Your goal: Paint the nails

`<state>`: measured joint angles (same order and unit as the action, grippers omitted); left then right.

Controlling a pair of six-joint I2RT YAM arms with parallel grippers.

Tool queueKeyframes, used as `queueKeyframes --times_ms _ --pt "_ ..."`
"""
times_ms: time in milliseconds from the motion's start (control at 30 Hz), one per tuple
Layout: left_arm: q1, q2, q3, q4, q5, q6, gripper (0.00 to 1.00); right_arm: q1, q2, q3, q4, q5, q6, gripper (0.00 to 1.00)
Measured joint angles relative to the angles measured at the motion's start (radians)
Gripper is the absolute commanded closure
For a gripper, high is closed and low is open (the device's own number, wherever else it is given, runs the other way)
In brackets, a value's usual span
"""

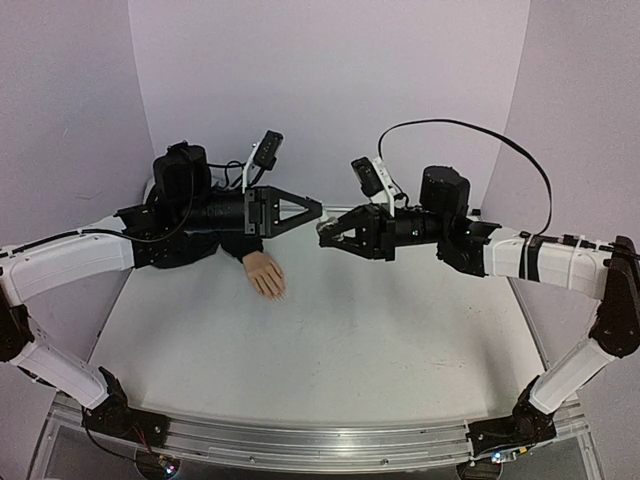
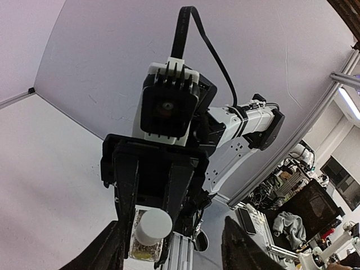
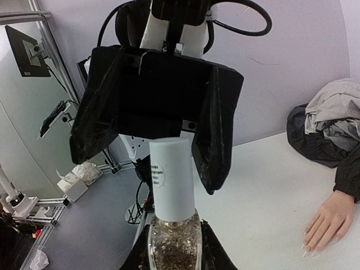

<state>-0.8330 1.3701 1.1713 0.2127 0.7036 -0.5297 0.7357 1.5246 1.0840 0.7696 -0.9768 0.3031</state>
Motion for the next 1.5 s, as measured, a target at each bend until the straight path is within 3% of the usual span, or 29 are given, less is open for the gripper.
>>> queueKeyframes --times_ms 233,500,600,700,867,1000,1100,1300,1400,1500 --pt "-0.006 0.041 0.005 0.023 0.001 -0.017 0.67 0.000 0.013 0.000 0.016 -0.011 0.014 1.00" --pt "-0.006 0.069 0.021 0.024 -0.036 0.013 0.98 -0.001 0.013 0.000 0.000 0.017 0.024 1.00" --pt "-0.004 0.073 0.021 0.016 -0.087 0.014 1.00 -0.001 0.011 0.000 -0.020 0.102 -0.007 1.00" --pt "-0.002 0.084 0.021 0.001 -0.216 0.002 1.00 0.037 0.002 0.000 -0.067 0.374 -0.068 1.00" --pt "-0.007 0.153 0.060 -0.036 -0.397 -0.047 1.00 0.209 0.015 0.000 -0.121 1.092 -0.159 1.00" --pt "-0.015 0.217 0.117 -0.056 -0.446 -0.071 1.00 0.267 0.066 0.031 -0.122 1.392 -0.244 1.00" --pt "-0.014 0.244 0.144 -0.056 -0.457 -0.078 0.90 0.270 0.084 0.047 -0.121 1.453 -0.297 1.00" --pt "-0.011 0.241 0.151 -0.061 -0.408 -0.080 0.32 0.228 0.045 0.012 -0.119 1.363 -0.341 1.00" --pt "-0.005 0.219 0.150 -0.093 -0.320 -0.088 0.20 0.156 -0.019 -0.031 -0.144 1.220 -0.350 1.00" --pt "0.021 0.193 0.149 -0.105 -0.224 -0.095 0.17 0.089 -0.082 -0.034 -0.211 1.008 -0.364 1.00"
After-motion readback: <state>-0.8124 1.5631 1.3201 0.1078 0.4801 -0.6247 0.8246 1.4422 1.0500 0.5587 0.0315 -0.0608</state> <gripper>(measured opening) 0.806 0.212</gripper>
